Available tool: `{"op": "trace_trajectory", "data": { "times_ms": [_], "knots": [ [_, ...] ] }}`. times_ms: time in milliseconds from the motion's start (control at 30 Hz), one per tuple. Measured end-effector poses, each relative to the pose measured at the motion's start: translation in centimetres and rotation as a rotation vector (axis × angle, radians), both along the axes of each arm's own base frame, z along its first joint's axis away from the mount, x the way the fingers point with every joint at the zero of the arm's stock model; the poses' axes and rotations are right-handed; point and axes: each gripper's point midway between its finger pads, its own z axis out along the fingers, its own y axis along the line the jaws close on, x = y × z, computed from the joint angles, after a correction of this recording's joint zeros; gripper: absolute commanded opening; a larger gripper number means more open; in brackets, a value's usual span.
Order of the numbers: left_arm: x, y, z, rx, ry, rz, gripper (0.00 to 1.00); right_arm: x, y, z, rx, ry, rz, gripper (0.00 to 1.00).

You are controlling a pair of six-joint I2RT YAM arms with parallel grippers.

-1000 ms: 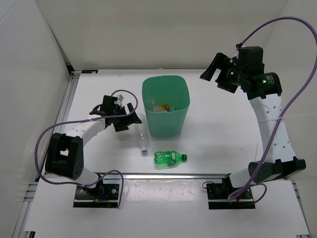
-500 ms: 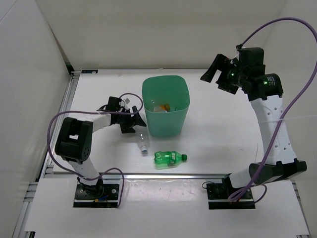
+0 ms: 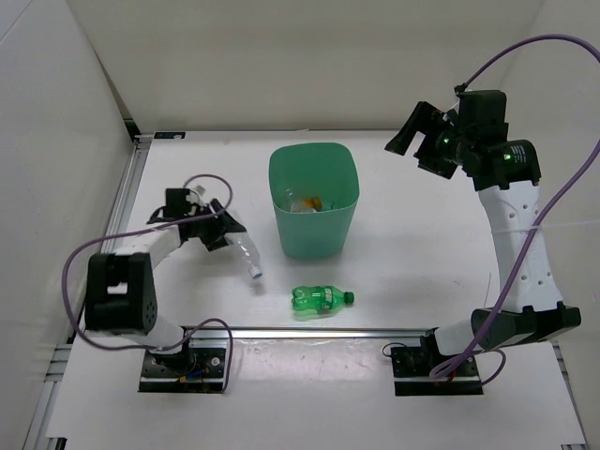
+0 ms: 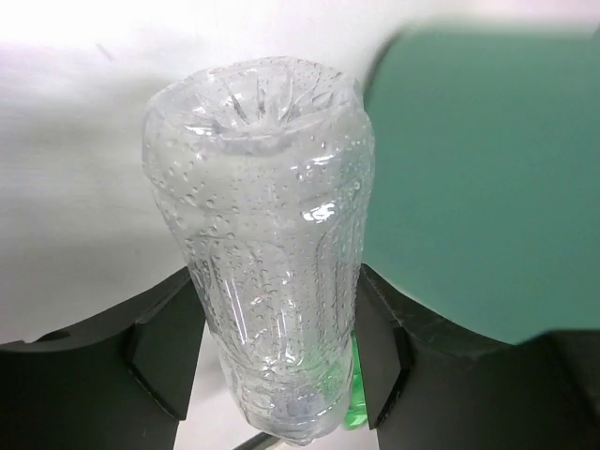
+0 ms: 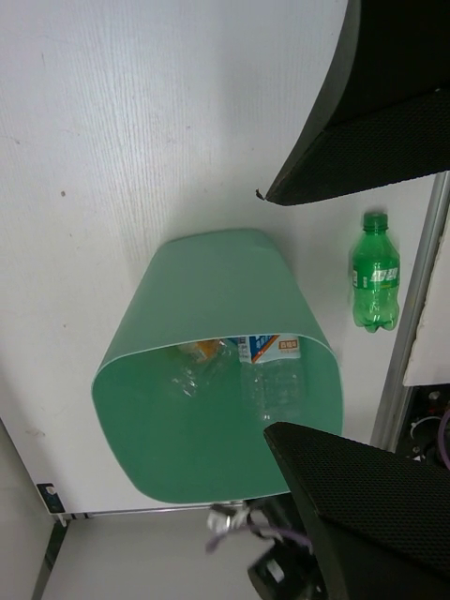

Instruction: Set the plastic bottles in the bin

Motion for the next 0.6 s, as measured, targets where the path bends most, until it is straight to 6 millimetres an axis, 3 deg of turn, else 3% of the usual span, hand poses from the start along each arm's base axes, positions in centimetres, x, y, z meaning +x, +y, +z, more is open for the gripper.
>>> {"op": "trace_trajectory", "data": {
  "times_ms": [100,200,333,433,533,600],
  "knots": [
    [2.1,2.7,5.1,-0.028,-0.098,0.125,0.38,0.0,0.1,0.0,0.007,0.004,0.003,1.0],
    [5.7,2.4,12.8,-0.057,-0.269,0.145,0.38,-0.1,0.2,-0.2,0.013,0.012,0.009,1.0],
    [8.7,0.1,24.9,-0.097,-0.532,0.116,0.44,0.0,0.3,-0.6,0.017,0.027,0.014,1.0],
    [9.0,-1.4,32.3,-0.114,-0.704,0.099,0.46,0.2,0.4,-0.9,0.018,0.034,0.017,1.0],
    [8.8,-4.1,38.2,-0.139,-0.843,0.04,0.49,0.2,0.5,-1.0,0.018,0.039,0.019,1.0],
    [8.7,-7.1,40.3,-0.163,-0.901,-0.031,0.52,0.2,0.5,-1.0,0.019,0.04,0.019,1.0]
  ]
}}
